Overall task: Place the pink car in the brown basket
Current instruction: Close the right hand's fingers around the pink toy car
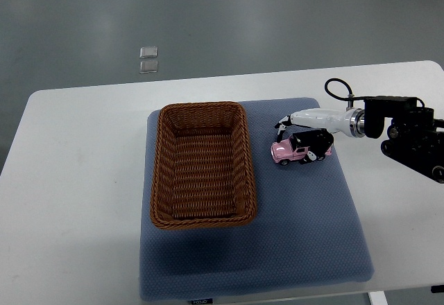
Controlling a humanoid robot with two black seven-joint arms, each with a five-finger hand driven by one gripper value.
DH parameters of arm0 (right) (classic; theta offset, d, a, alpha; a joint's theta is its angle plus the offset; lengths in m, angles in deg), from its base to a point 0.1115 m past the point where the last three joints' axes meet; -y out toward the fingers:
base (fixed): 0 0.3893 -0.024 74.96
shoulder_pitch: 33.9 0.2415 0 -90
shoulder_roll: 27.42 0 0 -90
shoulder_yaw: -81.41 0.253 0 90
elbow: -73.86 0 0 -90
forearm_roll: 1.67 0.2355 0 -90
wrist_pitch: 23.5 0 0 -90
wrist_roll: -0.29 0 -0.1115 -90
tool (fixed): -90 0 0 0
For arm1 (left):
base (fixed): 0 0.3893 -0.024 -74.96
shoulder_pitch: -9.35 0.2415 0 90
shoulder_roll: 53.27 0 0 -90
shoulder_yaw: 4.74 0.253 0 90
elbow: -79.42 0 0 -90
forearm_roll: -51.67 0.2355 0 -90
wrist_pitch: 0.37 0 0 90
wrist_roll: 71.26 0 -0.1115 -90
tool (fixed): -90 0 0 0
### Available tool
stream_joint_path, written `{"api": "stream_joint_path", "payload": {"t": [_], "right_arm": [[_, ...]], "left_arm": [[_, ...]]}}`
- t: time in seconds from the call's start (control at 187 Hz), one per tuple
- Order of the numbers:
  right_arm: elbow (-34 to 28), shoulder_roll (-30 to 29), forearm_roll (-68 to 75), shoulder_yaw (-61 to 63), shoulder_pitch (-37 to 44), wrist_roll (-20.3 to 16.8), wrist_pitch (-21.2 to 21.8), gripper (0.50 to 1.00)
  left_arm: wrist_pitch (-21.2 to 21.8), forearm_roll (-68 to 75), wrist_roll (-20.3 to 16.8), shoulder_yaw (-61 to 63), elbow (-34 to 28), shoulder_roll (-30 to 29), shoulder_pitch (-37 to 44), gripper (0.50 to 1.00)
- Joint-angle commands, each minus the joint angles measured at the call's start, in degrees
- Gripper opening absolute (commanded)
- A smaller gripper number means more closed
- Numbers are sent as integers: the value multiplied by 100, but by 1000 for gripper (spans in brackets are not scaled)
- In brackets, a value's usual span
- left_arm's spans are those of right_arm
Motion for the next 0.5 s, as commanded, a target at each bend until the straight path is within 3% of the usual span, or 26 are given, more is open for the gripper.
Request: {"api": "stream_joint_path", "payload": {"t": [0.0, 0.497], "right_arm": [[9, 10, 37, 22, 122, 1, -47, 913], [27, -25, -16, -163, 87, -227, -108, 913]], "left_arm": [[0, 0, 0, 0, 0, 0, 0, 1000], [0, 9, 0, 9, 0, 0, 0, 1000]]}}
